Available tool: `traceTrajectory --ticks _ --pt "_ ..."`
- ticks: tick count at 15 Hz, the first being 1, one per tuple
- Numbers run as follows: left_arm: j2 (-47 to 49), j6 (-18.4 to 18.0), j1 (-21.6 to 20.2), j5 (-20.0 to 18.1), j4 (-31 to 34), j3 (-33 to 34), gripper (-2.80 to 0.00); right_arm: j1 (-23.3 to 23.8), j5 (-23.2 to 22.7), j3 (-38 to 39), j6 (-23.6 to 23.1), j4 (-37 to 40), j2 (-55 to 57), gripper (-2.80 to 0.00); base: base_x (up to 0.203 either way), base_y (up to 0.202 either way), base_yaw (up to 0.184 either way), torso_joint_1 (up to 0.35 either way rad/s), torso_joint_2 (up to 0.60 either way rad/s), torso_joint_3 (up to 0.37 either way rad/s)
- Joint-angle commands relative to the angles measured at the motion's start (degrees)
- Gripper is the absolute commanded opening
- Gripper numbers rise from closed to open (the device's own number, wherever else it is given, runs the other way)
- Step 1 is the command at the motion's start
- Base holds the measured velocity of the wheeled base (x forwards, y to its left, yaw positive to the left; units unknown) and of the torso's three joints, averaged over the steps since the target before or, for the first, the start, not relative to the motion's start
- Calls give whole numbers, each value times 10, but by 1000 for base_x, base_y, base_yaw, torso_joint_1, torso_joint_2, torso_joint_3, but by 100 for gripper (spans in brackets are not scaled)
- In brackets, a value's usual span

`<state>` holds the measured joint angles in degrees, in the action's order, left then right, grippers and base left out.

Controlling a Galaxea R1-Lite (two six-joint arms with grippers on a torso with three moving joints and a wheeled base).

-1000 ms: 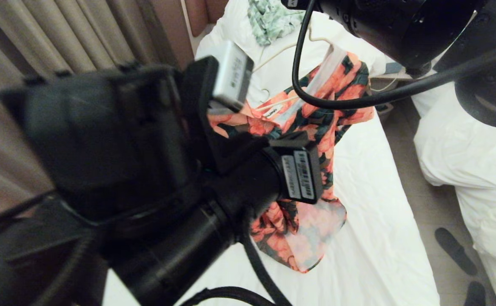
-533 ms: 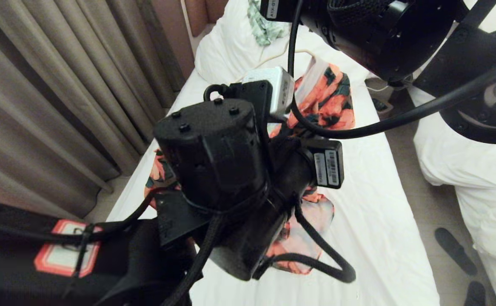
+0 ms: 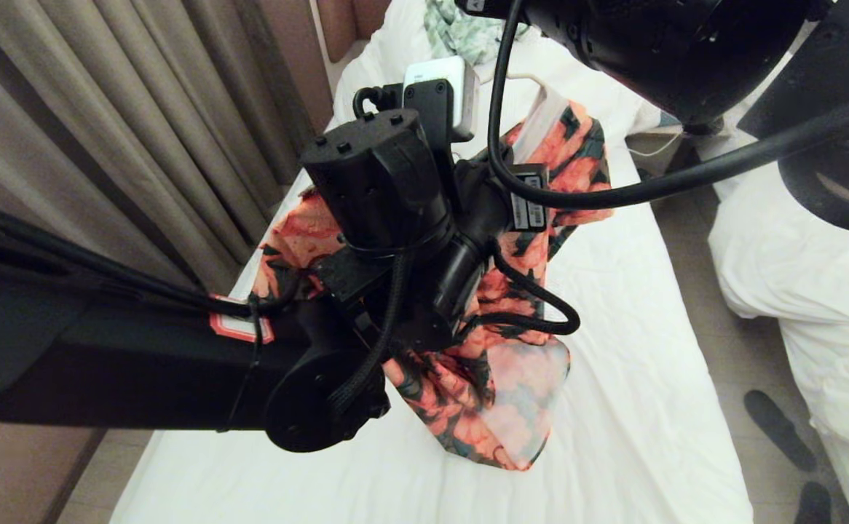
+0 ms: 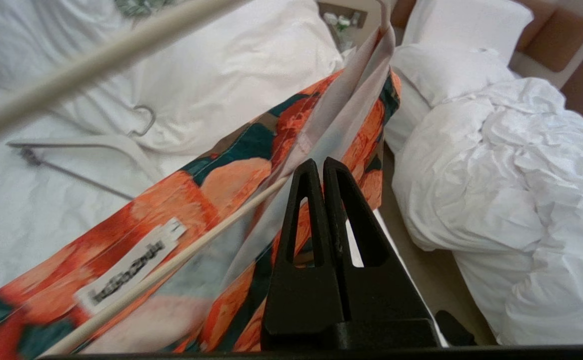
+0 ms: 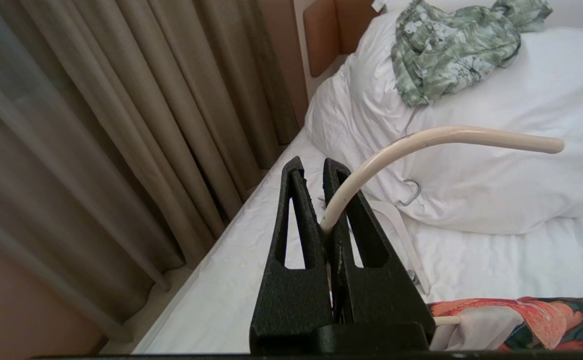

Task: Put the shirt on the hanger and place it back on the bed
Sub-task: Take the clothes hanger out of the clothes

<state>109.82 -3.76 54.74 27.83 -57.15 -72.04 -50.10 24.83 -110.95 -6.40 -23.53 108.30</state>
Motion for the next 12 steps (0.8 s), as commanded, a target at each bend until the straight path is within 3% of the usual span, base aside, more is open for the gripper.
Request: traceTrajectory --ticks 1,4,7,12 --pt "29 -2 -4 -7 -4 -10 -280 0 1 -1 0 -1 -7 -280 0 0 0 0 0 0" --pt "56 -17 -13 -10 -20 -35 -280 0 0 -1 2 0 -15 -280 0 0 0 0 0 0" --pt "86 -62 -20 -11 -56 -63 -280 1 -1 -1 9 2 -16 -280 0 0 0 0 0 0" --pt "79 -75 -29 -7 -105 -49 -280 15 -1 0 10 2 -19 -280 0 0 0 0 0 0"
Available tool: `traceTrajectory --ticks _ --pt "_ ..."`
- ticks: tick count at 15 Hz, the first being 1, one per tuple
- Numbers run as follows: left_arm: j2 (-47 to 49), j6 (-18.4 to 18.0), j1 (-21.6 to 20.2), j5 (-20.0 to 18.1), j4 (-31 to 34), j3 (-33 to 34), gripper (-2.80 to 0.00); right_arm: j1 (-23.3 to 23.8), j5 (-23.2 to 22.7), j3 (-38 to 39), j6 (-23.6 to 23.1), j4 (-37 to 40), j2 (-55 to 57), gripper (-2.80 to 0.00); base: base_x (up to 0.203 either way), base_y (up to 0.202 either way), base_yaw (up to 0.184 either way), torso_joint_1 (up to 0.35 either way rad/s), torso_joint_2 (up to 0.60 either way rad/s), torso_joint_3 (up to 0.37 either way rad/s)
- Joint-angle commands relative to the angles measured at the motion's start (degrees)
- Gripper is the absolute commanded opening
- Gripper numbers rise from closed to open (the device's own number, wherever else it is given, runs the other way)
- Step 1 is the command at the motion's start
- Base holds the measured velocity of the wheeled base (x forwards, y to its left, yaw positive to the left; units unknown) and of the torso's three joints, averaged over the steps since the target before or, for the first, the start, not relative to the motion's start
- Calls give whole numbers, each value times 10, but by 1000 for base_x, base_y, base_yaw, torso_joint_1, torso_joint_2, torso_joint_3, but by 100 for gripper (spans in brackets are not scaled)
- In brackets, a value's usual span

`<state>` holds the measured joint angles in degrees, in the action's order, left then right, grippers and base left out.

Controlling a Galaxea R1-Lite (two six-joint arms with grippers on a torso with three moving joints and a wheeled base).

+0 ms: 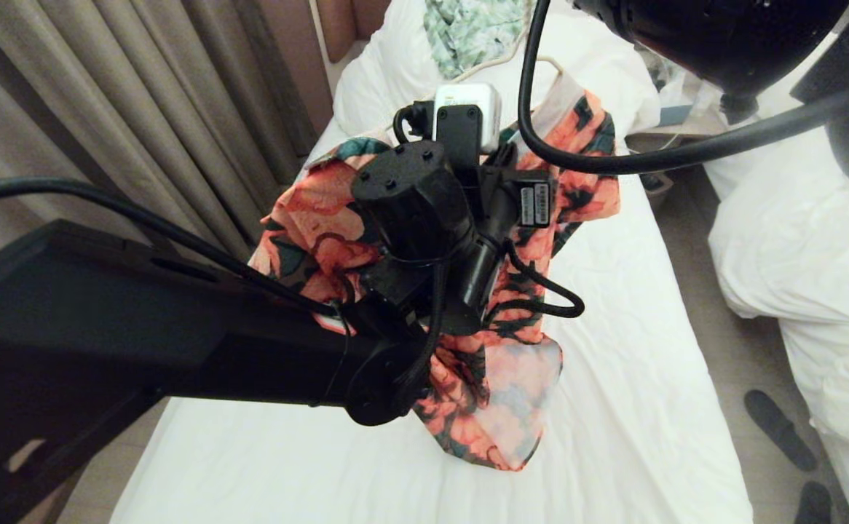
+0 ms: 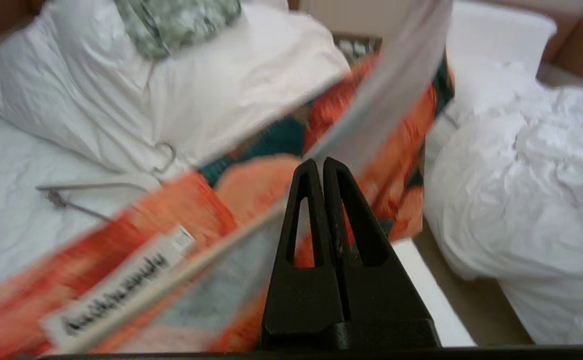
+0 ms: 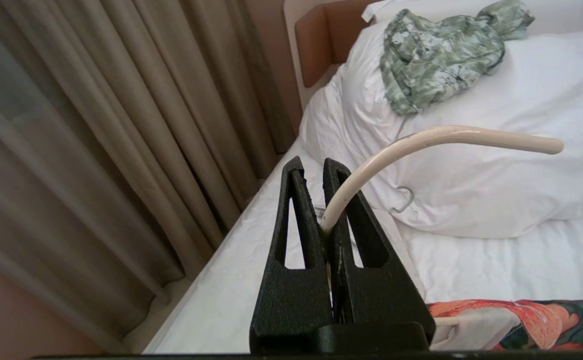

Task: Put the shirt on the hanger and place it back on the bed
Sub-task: Take the clothes hanger out of the clothes

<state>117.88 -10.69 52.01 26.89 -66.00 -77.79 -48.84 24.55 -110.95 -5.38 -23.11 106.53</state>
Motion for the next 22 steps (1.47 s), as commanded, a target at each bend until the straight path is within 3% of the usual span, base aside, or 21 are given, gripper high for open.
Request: traceTrajectory --ticks 1,3,8,16,22 --pt "-3 -22 -2 3 -47 23 -280 4 1 0 -1 -2 -1 -280 0 0 0 0 0 0" --pt "-2 -45 -5 3 -77 29 -280 3 1 1 -1 -2 0 -280 0 0 0 0 0 0" --pt "15 -62 -12 -3 -74 -1 -280 -1 1 5 11 -1 0 -280 0 0 0 0 0 0" --pt "38 -61 -1 -29 -76 -17 -280 -6 -6 0 59 38 -14 -280 0 0 0 0 0 0" --pt "37 -53 29 -28 -79 3 -280 0 -15 -8 60 48 -18 -280 0 0 0 0 0 0"
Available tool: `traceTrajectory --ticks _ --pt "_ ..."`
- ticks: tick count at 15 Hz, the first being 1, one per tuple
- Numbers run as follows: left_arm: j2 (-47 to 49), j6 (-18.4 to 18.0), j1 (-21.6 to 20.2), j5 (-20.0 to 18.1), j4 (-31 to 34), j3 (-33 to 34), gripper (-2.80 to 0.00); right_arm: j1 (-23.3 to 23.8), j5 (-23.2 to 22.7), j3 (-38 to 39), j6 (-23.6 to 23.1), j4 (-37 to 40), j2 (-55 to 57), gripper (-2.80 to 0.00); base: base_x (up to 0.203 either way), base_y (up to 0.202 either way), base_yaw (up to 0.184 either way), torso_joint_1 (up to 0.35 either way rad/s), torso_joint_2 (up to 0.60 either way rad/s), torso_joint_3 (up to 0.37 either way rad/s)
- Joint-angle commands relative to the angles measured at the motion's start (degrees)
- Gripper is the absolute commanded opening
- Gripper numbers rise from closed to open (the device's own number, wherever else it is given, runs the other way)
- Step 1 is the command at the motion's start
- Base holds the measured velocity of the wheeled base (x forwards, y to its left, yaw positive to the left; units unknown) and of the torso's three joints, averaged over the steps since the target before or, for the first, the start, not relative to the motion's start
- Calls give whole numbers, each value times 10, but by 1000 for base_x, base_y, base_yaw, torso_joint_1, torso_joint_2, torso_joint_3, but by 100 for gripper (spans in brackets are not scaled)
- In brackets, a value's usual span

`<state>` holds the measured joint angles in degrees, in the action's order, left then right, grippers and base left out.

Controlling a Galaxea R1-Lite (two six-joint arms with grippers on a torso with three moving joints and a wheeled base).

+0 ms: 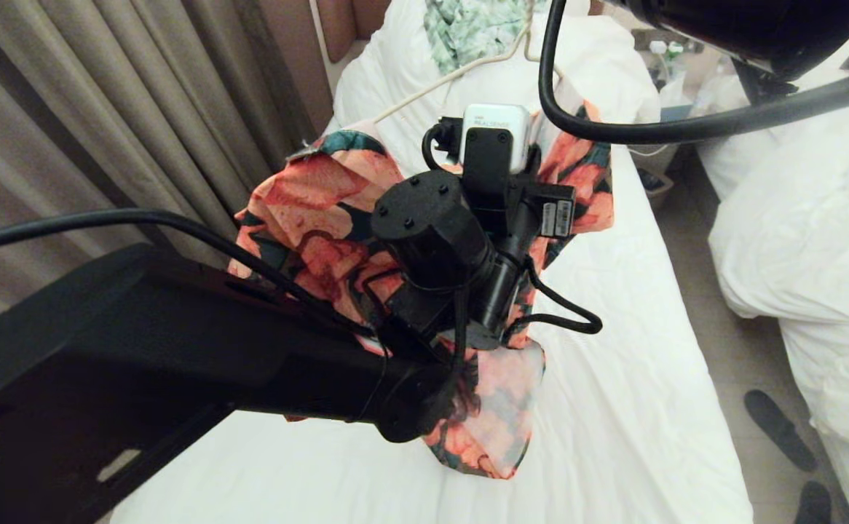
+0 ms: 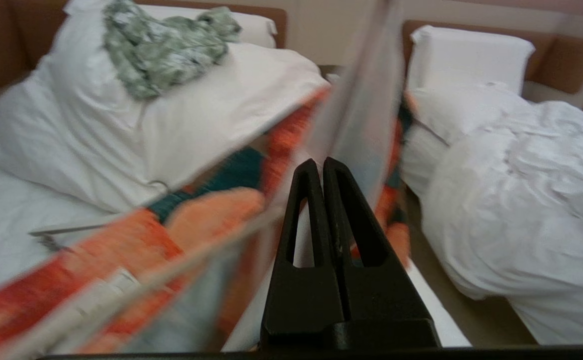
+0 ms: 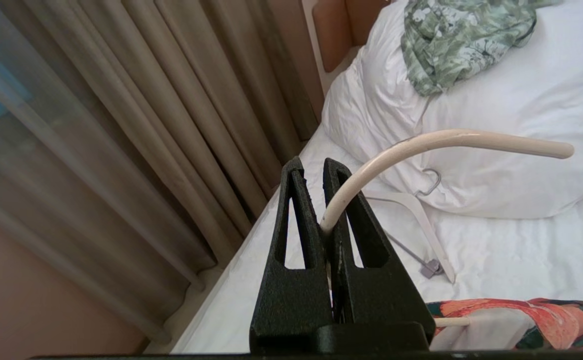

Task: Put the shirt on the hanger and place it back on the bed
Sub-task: Take the clothes hanger out of the clothes

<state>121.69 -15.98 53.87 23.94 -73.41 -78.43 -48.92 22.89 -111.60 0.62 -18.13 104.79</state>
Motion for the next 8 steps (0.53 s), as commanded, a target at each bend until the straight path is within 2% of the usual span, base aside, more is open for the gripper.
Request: traceTrajectory --ticks 1,8 --pt "0 1 12 1 -5 12 -280 1 1 -1 0 -2 0 -280 0 0 0 0 0 0" --pt "11 20 29 1 -8 25 -280 3 -1 -8 0 8 0 -280 0 0 0 0 0 0"
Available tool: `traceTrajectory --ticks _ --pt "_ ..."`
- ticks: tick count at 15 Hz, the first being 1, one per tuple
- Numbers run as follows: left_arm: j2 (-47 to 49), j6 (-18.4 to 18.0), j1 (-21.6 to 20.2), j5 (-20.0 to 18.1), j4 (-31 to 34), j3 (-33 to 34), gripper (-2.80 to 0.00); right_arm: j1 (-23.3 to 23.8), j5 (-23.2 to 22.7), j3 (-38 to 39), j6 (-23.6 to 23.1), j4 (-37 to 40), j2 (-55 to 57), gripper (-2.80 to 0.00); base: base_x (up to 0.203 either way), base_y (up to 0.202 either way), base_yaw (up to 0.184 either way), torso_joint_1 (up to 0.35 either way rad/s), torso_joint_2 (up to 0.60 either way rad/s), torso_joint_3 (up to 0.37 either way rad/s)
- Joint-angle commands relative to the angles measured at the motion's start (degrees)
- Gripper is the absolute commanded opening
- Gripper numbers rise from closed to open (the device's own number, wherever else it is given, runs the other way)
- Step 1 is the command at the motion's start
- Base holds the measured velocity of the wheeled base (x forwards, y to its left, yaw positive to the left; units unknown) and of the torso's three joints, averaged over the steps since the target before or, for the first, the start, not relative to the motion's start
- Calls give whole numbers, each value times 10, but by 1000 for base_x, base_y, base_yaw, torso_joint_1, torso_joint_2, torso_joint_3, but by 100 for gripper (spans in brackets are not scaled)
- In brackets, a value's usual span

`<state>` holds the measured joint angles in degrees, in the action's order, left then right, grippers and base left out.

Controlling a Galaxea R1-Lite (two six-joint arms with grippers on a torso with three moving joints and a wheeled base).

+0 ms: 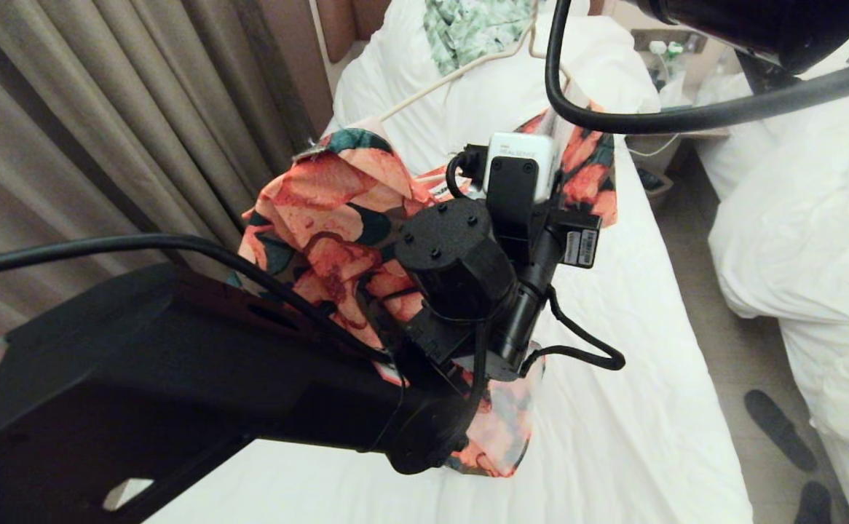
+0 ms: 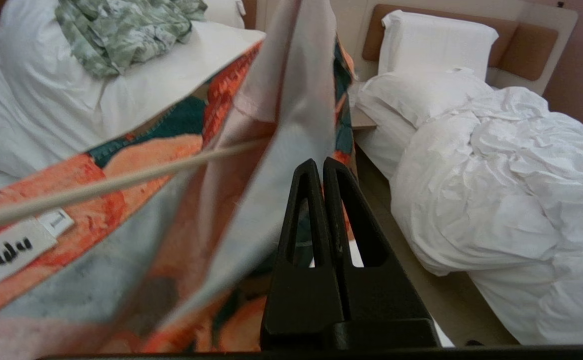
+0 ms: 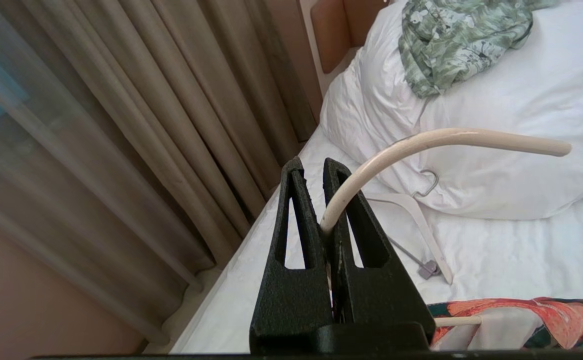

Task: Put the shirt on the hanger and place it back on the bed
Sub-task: Take the clothes hanger out of the clothes

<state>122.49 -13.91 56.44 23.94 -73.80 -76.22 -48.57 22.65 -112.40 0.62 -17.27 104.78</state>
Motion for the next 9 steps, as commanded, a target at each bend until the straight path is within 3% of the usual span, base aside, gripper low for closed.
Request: traceTrajectory --ticks 1,7,9 --pt "2 0 3 1 -4 9 -280 2 1 0 0 0 -1 -280 0 0 0 0 0 0" --pt "-50 -2 -12 6 -2 15 -280 22 -3 0 -1 0 4 -280 0 0 0 0 0 0" --pt "-91 -3 -22 9 0 52 -280 31 -11 0 -7 -2 9 -280 0 0 0 0 0 0"
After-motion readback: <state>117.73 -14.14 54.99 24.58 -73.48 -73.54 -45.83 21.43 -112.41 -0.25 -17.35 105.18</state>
